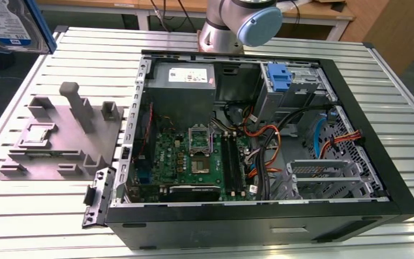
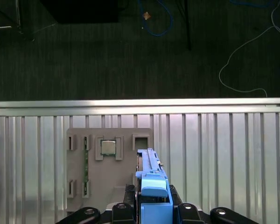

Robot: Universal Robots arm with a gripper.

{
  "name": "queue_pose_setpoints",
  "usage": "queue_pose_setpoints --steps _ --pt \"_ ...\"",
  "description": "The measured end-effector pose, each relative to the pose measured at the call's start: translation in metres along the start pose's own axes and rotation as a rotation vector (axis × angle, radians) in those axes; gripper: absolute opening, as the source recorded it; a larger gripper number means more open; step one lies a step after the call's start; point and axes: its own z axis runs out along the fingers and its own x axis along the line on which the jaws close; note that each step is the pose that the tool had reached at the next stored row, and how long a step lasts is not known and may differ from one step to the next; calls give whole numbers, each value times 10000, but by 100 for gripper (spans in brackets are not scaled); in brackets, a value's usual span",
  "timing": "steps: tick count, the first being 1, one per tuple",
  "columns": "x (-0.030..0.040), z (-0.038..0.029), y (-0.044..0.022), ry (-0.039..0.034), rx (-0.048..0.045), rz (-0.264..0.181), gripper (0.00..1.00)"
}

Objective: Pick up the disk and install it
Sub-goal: 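Pick up the disk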

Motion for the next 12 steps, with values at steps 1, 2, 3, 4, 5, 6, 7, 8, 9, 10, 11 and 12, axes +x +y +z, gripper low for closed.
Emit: queue_pose_setpoints --steps 1,2,3,4,5,6,7,8,9,10,11,12 --pt "0 -9 0 0 1 0 36" --pt "0 -19 0 0 1 0 36" --pt "-1 -29 0 0 1 0 36" --pt "-1 -39 0 0 1 0 36" --pt "-1 -50 0 0 0 0 36" --pt "-1 -61 0 0 1 0 36" --pt "-2 -72 0 0 0 0 36" --pt "-2 -83 0 0 0 0 36" --pt "-2 -95 0 0 0 0 36" --pt "-2 -105 0 0 0 0 36" --pt "-2 -114 1 0 1 0 36" --pt "-3 -125 0 0 0 0 36"
